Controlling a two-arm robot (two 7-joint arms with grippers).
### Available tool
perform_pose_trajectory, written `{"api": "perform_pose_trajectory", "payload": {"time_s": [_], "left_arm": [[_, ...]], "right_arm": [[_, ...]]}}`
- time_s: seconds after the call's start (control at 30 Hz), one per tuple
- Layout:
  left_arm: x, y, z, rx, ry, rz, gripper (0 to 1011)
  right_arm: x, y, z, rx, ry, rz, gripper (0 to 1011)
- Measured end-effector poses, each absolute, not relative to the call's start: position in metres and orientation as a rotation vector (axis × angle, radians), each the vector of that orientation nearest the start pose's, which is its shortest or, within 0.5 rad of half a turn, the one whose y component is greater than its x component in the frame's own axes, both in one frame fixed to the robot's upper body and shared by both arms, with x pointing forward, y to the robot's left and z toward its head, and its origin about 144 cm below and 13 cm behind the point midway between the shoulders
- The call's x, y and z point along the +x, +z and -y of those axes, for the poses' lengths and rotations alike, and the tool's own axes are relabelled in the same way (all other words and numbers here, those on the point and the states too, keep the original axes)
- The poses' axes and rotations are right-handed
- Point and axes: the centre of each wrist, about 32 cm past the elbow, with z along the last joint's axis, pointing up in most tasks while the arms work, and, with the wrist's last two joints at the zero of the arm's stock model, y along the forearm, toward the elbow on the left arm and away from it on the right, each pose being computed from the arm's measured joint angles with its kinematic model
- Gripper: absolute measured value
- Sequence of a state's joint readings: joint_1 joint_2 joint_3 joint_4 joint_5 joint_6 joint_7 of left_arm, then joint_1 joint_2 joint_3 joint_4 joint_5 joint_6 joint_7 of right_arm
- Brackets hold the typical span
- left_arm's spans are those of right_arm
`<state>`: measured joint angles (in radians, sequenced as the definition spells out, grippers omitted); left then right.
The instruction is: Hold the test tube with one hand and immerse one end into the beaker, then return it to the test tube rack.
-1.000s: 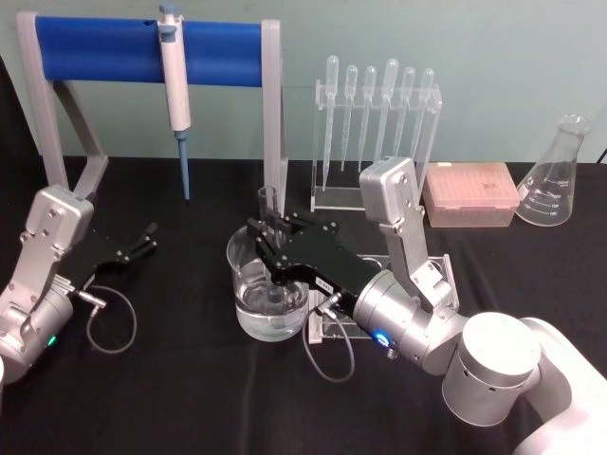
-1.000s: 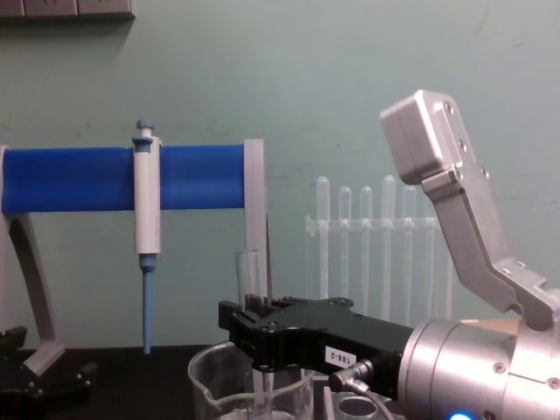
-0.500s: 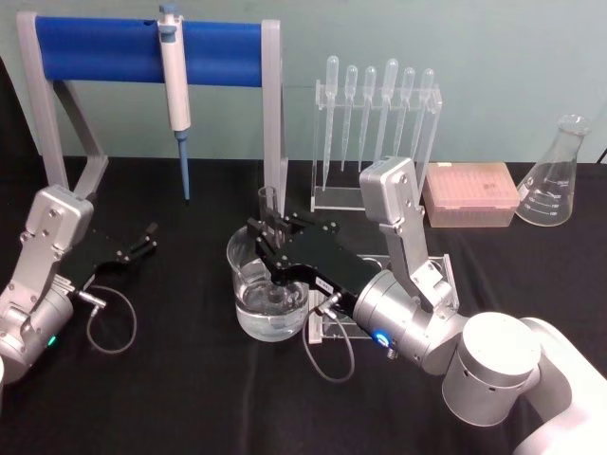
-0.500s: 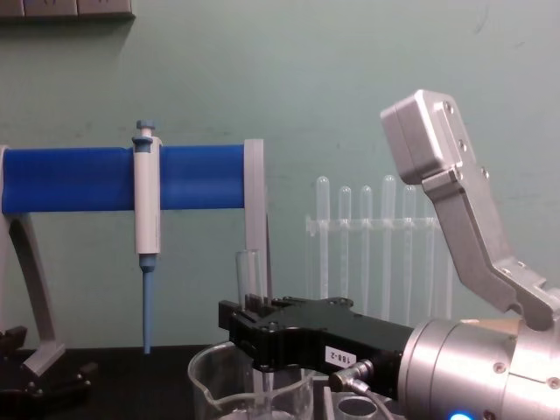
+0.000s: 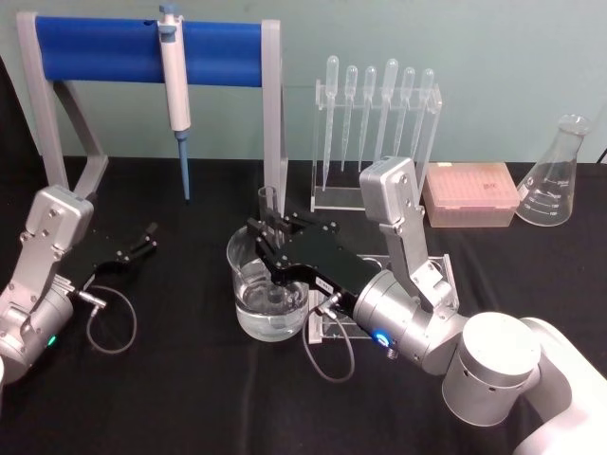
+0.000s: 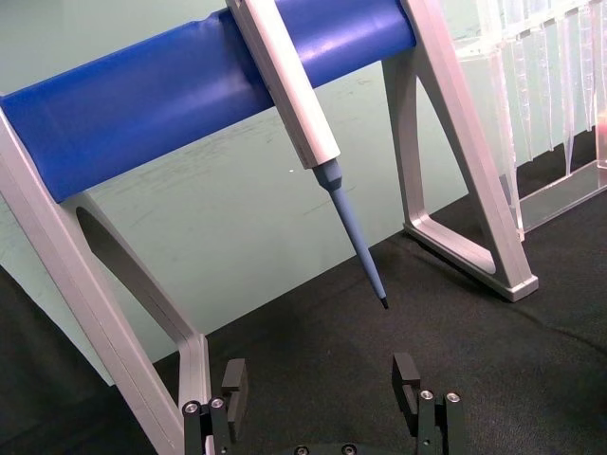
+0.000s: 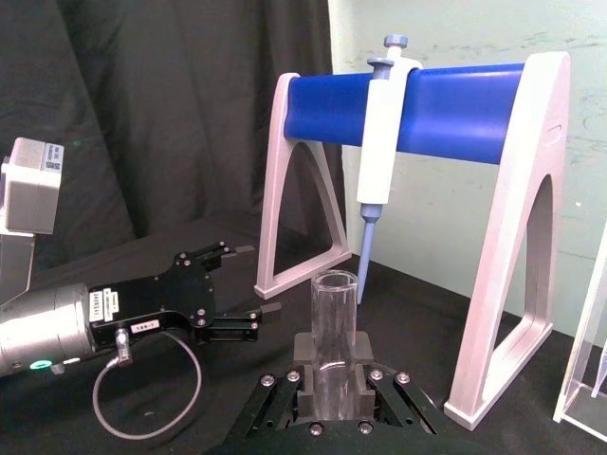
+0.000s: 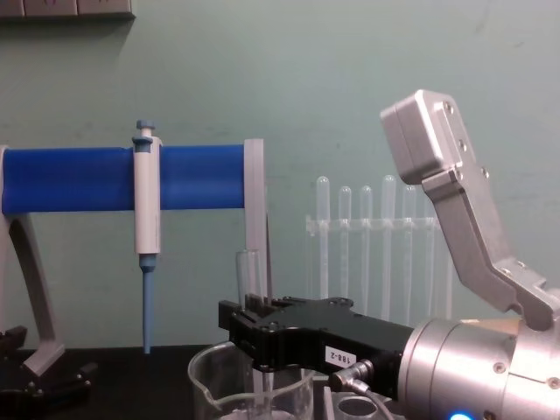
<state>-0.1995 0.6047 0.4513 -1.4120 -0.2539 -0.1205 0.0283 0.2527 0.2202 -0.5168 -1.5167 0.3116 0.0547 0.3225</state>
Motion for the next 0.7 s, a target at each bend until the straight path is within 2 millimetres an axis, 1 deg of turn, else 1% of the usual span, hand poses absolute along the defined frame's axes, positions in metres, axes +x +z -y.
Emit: {"api": "perform_pose_trajectory", "payload": {"time_s": [0.7], "left_arm": [[0.4886,1.1398,-0.3096,0.304,1.248,0.285,1000]], "right_arm": [[0.4927,1.1788,0.1382,0.004,-0.758,0.006,226]]}}
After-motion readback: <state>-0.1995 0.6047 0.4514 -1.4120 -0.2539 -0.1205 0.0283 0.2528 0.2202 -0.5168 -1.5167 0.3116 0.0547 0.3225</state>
